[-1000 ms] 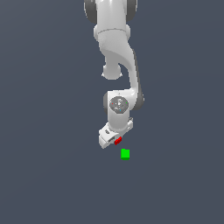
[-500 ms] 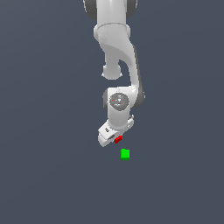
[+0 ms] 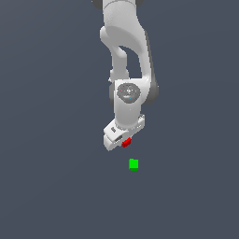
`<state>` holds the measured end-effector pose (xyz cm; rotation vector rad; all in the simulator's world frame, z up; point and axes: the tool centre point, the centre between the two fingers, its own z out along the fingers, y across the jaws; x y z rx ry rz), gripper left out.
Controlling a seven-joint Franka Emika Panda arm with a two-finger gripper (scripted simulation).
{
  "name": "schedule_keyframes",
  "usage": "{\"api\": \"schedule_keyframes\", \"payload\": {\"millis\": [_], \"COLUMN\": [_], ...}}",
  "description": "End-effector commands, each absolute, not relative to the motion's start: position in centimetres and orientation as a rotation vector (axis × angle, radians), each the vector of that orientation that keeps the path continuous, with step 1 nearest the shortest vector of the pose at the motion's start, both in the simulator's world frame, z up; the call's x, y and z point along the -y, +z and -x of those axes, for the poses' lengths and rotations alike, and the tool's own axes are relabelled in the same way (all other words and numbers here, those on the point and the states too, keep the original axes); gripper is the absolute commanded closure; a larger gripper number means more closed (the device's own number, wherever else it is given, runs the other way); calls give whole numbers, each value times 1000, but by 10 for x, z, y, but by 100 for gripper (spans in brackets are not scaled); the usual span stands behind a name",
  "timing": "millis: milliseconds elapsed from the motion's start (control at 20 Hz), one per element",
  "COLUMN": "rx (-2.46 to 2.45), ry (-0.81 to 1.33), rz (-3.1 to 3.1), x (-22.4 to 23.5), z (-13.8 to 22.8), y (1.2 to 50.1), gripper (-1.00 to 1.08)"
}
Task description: Stack the red cube on top of the green cube.
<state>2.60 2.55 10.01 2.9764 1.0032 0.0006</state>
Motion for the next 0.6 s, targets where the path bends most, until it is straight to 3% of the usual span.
{"api": "schedule_keyframes", "payload": {"millis": [0,550], "rx": [-1003,-1003], "ry": [0,1], "rz": [-2977,-2977], "x": [-26,-27], "z": [-26,-31], "y": [112,116], "gripper": [108,108]}}
